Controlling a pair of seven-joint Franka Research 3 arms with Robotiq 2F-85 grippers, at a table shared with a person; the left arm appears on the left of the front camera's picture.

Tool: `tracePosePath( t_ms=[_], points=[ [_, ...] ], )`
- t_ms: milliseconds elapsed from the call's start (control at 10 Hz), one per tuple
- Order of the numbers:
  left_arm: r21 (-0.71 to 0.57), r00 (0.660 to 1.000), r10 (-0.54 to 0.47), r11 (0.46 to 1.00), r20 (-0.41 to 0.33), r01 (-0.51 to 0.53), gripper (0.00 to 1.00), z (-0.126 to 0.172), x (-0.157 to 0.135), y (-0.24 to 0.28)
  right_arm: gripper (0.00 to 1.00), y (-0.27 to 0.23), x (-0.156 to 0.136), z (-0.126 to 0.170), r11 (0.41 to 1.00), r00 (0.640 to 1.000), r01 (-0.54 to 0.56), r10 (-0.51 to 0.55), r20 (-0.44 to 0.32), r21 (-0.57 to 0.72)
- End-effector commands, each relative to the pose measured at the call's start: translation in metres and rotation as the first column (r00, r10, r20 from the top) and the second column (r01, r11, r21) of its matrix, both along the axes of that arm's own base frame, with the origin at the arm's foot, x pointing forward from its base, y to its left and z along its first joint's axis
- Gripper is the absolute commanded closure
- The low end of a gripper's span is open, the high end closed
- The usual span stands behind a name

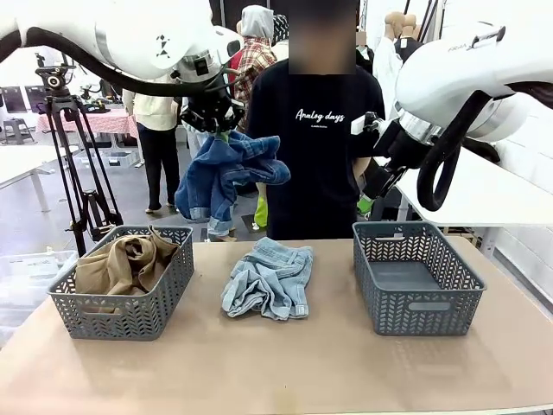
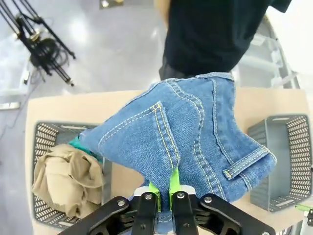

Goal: Sort the tops and bottoms.
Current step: Lift clothes from the center of the table with your left hand.

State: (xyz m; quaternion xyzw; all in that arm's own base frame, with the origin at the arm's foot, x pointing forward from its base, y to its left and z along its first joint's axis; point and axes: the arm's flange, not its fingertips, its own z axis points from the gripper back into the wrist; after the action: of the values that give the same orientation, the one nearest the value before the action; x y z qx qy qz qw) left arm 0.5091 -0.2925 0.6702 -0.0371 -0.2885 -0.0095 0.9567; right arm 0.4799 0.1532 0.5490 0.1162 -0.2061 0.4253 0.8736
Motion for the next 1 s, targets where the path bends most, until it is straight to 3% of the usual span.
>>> tracePosePath(
  t_ms=[0, 100, 900],
  points=[
    [0.064, 0.999, 0.038, 0.997, -0.011, -0.037, 1.0, -0.018, -0.001, 0.001, 0.0, -0.001, -0.001, -0.001, 1.0, 1.0, 0.001, -0.001, -0.001, -0.003],
    [0.0, 1.0, 0.0, 1.0, 0.0, 0.0, 1.0, 0.0, 0.0, 0.0, 0.0, -0.001, -0.001, -0.001, 1.0, 1.0, 0.001, -0.001, -0.001, -0.003],
    [0.0, 1.0, 0.0, 1.0, 0.0, 0.0, 1.0, 0.0, 0.0, 0.0, 0.0, -0.001, -0.001, -0.001, 1.0, 1.0, 0.001, -0.001, -0.001, -0.003]
  ],
)
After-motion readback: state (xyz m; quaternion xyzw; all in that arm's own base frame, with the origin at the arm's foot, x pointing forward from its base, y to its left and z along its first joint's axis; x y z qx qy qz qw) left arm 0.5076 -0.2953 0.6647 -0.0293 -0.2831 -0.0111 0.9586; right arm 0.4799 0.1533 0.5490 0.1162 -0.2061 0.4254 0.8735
